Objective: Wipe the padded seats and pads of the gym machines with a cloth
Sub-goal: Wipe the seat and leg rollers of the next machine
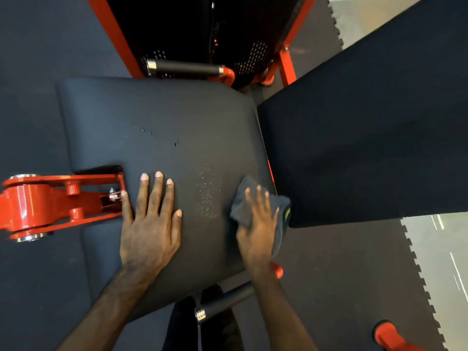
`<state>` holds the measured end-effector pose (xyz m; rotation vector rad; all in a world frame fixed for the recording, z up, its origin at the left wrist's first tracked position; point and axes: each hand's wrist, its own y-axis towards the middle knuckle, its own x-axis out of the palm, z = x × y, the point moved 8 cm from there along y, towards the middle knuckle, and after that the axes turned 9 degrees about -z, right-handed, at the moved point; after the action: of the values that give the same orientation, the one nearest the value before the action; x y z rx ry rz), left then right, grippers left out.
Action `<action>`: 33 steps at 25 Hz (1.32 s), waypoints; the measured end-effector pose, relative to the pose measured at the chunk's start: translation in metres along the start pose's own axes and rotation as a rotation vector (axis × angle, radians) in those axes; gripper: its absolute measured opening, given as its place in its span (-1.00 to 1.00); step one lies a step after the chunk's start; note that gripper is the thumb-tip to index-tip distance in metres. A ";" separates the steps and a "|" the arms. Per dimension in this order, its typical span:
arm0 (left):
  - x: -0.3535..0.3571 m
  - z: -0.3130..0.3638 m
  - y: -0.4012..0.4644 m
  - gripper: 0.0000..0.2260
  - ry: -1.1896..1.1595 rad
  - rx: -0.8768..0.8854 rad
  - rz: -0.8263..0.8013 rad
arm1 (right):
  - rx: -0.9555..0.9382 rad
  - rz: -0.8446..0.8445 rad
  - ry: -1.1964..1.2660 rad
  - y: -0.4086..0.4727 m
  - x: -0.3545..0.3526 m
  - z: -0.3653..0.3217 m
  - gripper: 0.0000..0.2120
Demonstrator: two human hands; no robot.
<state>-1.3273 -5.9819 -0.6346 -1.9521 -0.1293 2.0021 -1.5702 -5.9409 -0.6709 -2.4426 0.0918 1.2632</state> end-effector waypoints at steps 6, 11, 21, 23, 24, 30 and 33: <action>0.004 -0.001 0.004 -0.39 0.017 0.010 -0.010 | -0.156 -0.023 -0.011 0.068 -0.004 -0.018 -0.10; 0.001 -0.004 0.000 -0.39 -0.039 0.010 -0.021 | -0.018 0.006 -0.041 -0.027 0.009 -0.021 -0.09; -0.004 -0.019 -0.002 -0.44 -0.101 0.124 0.035 | -0.032 0.027 -0.071 -0.029 0.018 -0.046 -0.10; -0.004 -0.027 -0.001 -0.47 -0.103 0.187 0.044 | -0.189 -0.065 0.012 -0.048 0.037 -0.074 -0.10; -0.004 -0.031 0.000 -0.48 -0.096 0.225 0.049 | -0.262 -0.075 0.015 -0.038 0.040 -0.085 -0.11; -0.008 -0.077 -0.012 -0.49 -0.157 0.299 0.123 | -0.057 0.005 0.055 -0.012 0.030 -0.070 -0.09; -0.009 -0.085 -0.016 -0.50 -0.205 0.251 0.148 | -0.287 -0.083 0.027 -0.055 0.052 -0.119 -0.14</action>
<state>-1.2410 -5.9840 -0.6259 -1.6423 0.2141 2.1885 -1.4352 -5.9278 -0.6334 -2.6720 -0.1951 1.2834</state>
